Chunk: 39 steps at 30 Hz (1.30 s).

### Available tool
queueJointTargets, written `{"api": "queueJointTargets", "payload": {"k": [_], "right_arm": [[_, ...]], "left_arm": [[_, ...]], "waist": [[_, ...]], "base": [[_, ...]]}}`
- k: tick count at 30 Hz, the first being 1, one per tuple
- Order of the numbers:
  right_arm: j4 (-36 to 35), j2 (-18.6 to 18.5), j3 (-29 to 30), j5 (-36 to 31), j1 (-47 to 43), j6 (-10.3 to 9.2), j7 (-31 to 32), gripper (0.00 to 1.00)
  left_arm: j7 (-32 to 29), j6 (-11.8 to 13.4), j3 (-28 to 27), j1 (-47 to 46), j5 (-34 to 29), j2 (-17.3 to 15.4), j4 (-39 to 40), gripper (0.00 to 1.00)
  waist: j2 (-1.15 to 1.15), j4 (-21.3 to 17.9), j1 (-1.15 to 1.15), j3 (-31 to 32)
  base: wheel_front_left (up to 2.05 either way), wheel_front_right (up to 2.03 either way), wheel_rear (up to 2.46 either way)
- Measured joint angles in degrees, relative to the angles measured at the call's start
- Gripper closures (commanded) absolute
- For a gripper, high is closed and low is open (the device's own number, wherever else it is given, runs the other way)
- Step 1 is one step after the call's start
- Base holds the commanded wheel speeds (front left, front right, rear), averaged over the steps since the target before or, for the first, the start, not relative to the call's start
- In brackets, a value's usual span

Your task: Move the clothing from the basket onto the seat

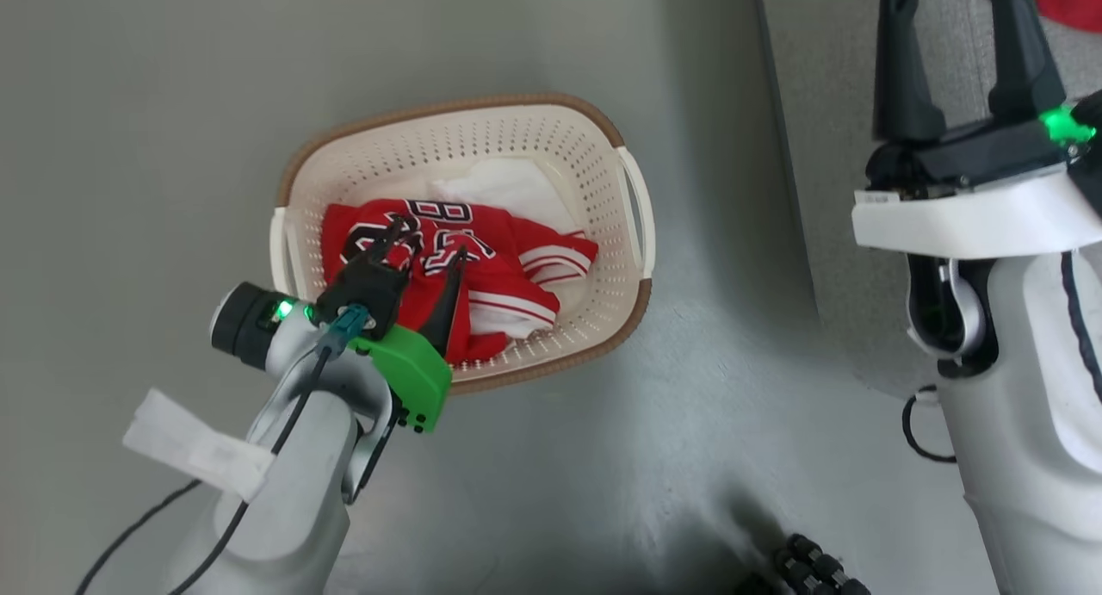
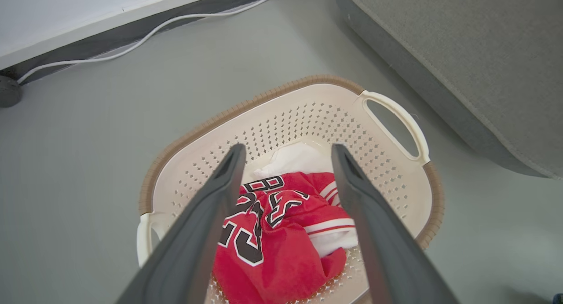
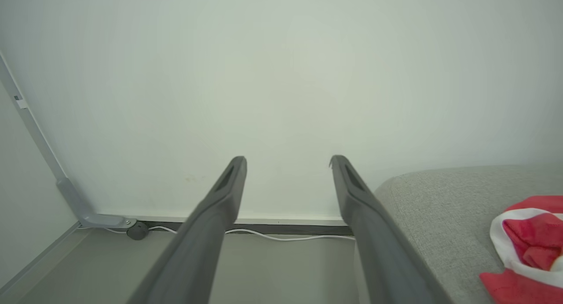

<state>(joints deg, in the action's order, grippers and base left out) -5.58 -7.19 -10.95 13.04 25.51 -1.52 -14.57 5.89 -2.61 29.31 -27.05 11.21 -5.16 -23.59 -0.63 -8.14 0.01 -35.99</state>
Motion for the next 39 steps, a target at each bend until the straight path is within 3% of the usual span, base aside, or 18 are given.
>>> {"api": "queueJointTargets", "payload": {"k": [24,39], "right_arm": [[-1.76,2.26,0.68,0.12,13.65,0.00,-0.10,0.00],[-0.54,3.47,0.85,0.62,15.83,0.00,-0.10,0.00]], "left_arm": [[-3.67,-2.47,2.37,-14.16,-5.54,-2.78,-11.34,0.00],[-4.95,-2.68,2.79,-18.34,-7.67,-4.97,-18.37,0.00]], "waist": [[0.00,-6.07,0.01,-18.05],[0.00,-9.86,0.00,-22.49]], "base": [[0.00,0.00,0.00],[0.00,0.00,0.00]]}}
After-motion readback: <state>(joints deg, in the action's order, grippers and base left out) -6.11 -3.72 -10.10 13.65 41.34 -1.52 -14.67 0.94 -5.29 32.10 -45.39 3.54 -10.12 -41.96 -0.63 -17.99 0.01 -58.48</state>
